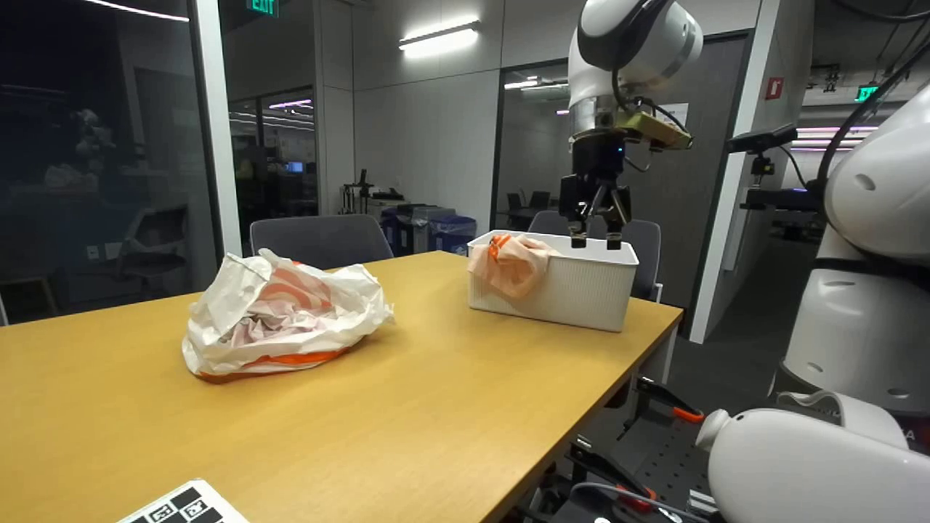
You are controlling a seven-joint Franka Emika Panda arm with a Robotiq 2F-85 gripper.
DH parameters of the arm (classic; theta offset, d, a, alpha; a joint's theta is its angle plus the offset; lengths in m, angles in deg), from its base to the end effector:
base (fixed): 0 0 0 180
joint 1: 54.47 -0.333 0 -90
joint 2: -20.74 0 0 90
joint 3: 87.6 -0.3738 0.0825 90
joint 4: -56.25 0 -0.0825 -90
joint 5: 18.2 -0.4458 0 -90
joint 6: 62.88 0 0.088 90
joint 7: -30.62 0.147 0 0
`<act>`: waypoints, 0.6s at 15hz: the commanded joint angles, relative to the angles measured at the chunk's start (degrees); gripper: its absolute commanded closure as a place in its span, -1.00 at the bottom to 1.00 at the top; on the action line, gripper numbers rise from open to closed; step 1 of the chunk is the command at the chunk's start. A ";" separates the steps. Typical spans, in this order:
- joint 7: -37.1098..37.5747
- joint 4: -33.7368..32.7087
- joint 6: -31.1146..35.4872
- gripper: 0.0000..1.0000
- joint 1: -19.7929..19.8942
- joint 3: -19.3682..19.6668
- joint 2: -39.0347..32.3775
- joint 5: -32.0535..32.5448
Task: Pick up the light pink shirt and white towel from the basket and put it on the table then pick up the pink shirt and white towel from the table and put them in the plastic bag one by one
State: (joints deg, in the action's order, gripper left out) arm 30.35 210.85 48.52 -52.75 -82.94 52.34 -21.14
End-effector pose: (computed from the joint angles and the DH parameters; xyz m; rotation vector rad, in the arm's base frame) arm 0.3487 -0.0305 0.3591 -3.0231 0.1723 0.3033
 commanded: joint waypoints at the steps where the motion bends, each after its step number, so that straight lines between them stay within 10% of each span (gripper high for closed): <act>1: -1.08 -4.86 7.69 -1.00 0.37 -1.48 -8.25 2.30; 9: 2.69 -18.10 24.41 -1.00 3.04 -2.87 -23.95 18.05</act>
State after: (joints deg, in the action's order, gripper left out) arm 31.45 198.33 70.08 -50.98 -84.99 34.33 -7.35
